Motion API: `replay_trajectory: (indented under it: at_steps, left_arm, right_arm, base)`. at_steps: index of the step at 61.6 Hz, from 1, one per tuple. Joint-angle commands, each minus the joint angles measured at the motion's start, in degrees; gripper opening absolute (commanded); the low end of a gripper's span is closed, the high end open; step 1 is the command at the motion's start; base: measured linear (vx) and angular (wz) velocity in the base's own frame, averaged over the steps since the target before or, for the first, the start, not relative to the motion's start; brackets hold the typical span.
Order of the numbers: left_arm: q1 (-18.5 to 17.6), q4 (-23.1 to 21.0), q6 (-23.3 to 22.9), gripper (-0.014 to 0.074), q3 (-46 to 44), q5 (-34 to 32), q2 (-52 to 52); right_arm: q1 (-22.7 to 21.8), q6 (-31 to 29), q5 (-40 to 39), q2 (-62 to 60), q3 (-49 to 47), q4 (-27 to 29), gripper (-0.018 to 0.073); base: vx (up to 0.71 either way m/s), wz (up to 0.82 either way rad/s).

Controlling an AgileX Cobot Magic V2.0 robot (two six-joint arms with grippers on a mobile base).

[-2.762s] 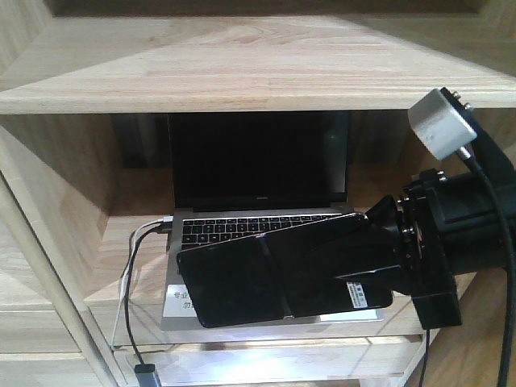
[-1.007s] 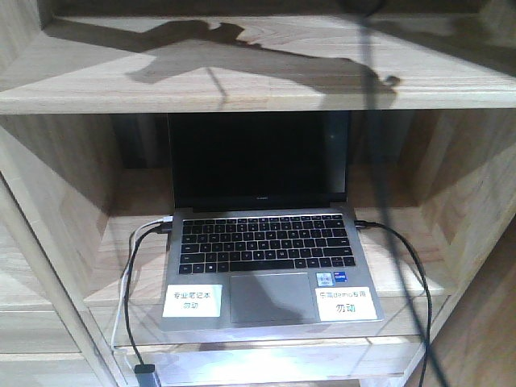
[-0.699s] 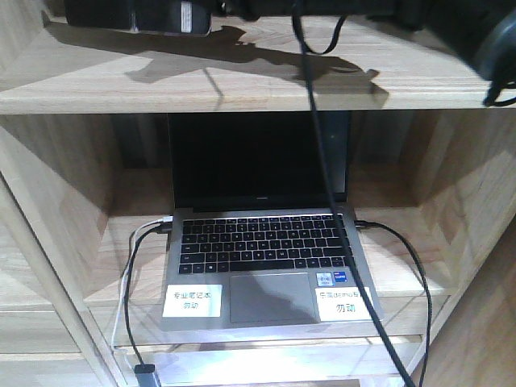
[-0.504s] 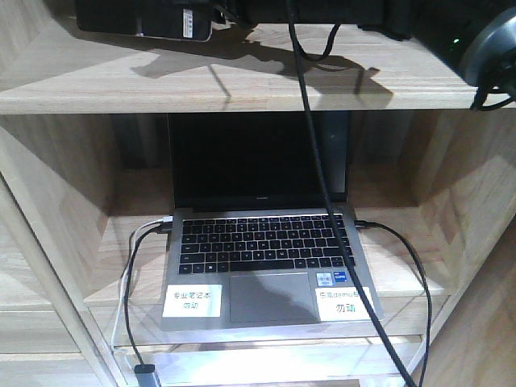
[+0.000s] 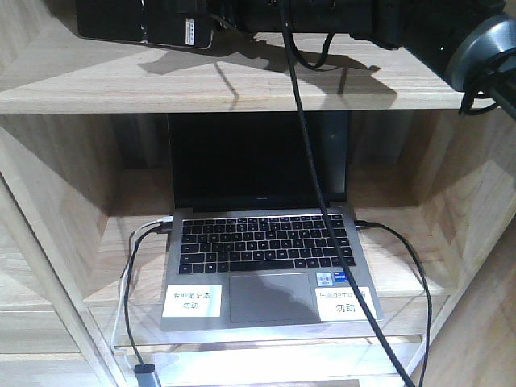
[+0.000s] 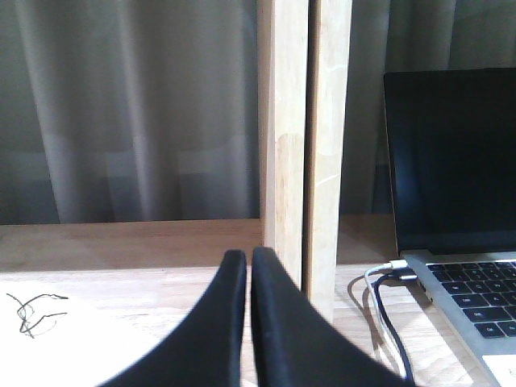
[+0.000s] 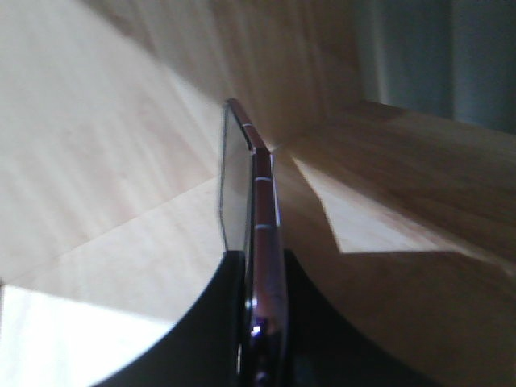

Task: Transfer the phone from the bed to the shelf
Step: 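Lower the phone onto the upper shelf with the right gripper, then open the right gripper and release the phone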

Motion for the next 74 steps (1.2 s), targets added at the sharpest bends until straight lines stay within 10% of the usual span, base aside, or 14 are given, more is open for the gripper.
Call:
replay_trajectory:
  at_steps: [1, 36, 59, 74]
  left_arm:
    - [-0.20, -0.56, -0.50, 0.0001, -1.43, -4.09, -0.35]
    - [-0.20, -0.56, -0.50, 0.0001, -1.43, -4.09, -0.35]
    - [-0.20, -0.56, -0.50, 0.0001, -1.43, -4.09, -0.35]
    - [-0.20, -0.56, -0.50, 0.0001, -1.43, -4.09, -0.35]
  right_arm:
    - [-0.22, -0.48, -3.07, -3.10, -1.88, 2.99, 0.0063]
    - [-0.22, -1.02, -4.09, -3.29, -1.88, -1.82, 0.0678]
    - [-0.22, 1.66, -1.83, -5.86, -1.88, -3.94, 0.0601]
    - [-0.22, 11.14, 1.54, -8.96, -1.88, -17.47, 0.0354]
  base:
    - [0.00, 0.00]
    - [0.00, 0.00]
    - [0.00, 0.00]
    - [0.00, 0.00]
